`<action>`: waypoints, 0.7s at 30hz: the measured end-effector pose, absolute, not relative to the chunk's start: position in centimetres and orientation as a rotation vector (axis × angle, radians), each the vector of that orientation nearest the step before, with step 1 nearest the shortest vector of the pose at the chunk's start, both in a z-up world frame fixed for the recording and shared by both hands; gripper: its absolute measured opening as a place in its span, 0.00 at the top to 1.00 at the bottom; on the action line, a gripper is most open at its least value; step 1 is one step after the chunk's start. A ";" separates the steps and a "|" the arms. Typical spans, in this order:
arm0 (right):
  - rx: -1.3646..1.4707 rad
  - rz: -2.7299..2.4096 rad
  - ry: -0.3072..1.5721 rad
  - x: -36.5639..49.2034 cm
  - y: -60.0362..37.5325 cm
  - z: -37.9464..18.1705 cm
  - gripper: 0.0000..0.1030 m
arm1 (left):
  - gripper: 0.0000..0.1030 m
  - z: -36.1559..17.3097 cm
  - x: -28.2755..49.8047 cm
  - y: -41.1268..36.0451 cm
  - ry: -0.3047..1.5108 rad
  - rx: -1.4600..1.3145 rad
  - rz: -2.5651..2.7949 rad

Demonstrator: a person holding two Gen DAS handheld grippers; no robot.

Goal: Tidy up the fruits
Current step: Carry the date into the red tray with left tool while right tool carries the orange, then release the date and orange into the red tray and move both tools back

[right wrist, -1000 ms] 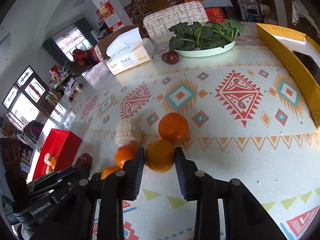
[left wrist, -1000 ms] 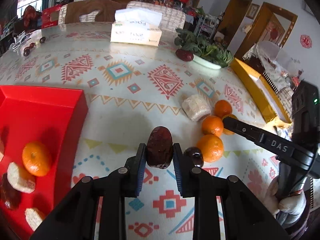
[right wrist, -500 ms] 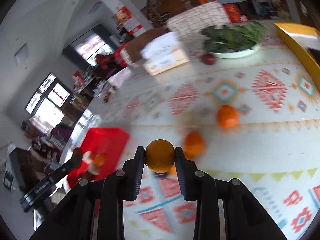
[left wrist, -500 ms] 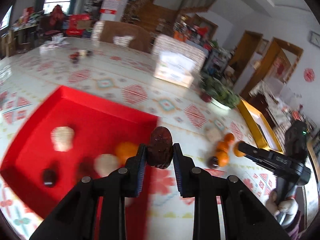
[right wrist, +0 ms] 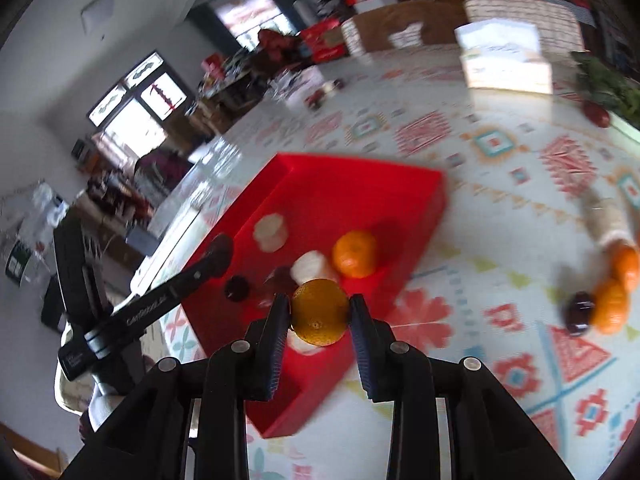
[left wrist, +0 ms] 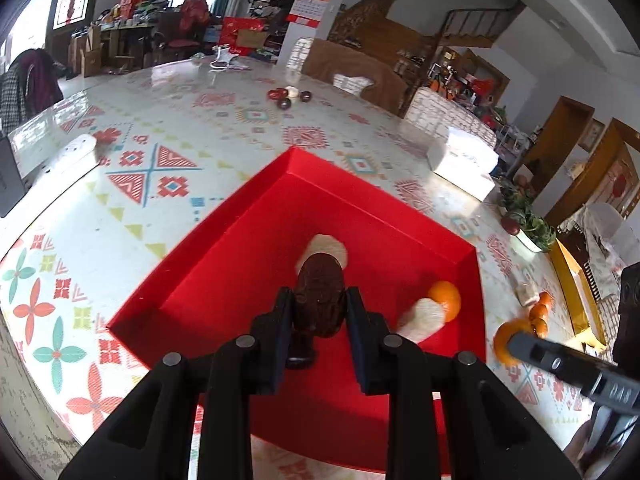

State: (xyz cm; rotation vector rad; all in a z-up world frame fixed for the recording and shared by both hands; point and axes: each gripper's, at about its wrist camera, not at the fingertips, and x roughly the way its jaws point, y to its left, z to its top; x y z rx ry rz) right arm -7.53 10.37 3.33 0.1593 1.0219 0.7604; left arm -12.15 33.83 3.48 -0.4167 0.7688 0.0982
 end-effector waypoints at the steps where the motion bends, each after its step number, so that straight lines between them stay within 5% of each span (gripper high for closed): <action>1: 0.152 0.766 1.029 -7.6 10.8 3.0 0.67 | 0.75 3.4 -12.1 34.0 0.769 -0.420 0.096; 4: 0.116 0.787 1.047 -8.1 12.4 2.3 0.67 | 0.72 3.4 -12.3 34.2 0.762 -0.427 0.079; 6: 0.097 0.797 1.051 -8.5 13.1 2.1 0.66 | 0.56 3.4 -12.4 34.2 0.757 -0.427 0.074; 8: 0.088 0.820 1.055 -8.8 13.8 2.0 0.66 | 0.50 3.6 -12.5 34.3 0.745 -0.437 0.070; 21: 0.129 0.797 0.997 -9.5 10.9 3.4 0.48 | 0.38 5.8 -13.9 34.6 0.680 -0.479 0.079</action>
